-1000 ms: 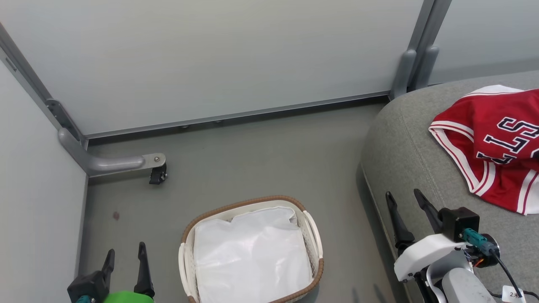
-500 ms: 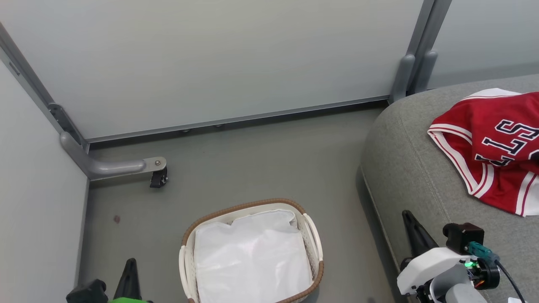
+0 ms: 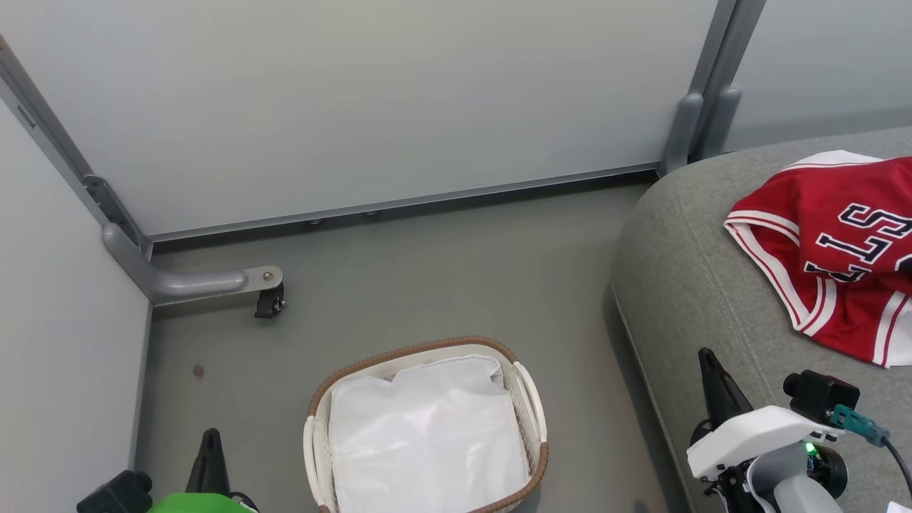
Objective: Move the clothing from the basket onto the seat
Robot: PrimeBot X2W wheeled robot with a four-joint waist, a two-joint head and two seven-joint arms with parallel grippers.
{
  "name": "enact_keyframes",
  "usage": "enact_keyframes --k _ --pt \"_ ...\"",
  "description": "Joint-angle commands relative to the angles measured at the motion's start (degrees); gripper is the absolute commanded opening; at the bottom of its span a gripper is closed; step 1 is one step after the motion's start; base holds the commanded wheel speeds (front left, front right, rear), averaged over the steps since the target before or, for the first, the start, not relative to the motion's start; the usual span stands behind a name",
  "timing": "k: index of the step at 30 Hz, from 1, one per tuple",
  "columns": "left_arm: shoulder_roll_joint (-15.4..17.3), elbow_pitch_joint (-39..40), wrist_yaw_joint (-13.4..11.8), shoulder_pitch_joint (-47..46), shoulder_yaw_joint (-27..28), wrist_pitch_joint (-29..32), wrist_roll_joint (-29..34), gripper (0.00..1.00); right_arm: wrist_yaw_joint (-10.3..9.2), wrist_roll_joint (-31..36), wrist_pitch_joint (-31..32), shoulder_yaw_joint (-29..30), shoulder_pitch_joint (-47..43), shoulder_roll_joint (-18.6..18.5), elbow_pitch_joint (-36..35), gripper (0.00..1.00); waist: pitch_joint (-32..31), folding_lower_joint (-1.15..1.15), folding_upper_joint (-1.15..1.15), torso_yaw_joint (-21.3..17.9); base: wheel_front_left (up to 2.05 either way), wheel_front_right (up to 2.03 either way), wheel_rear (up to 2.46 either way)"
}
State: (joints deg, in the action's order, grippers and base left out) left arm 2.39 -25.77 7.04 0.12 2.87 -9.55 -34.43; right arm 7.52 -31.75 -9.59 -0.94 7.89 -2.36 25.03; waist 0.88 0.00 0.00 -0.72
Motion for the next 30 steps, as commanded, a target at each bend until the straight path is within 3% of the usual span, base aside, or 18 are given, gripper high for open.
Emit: enact_keyframes --k 1,30 --pt "0.3 1.3 0.1 -1.9 0.3 0.4 -2.1 0.00 0.00 -2.2 0.5 0.4 0.5 -0.2 -1.3 0.00 0.0 0.00 0.00 0.0 0.00 0.00 0.00" --pt "0.4 5.4 0.3 -3.8 1.6 6.4 -23.3 0.00 -0.02 -24.4 6.5 3.1 -0.4 -0.4 -5.1 0.00 -0.2 0.00 0.00 0.2 0.00 0.00 0.00"
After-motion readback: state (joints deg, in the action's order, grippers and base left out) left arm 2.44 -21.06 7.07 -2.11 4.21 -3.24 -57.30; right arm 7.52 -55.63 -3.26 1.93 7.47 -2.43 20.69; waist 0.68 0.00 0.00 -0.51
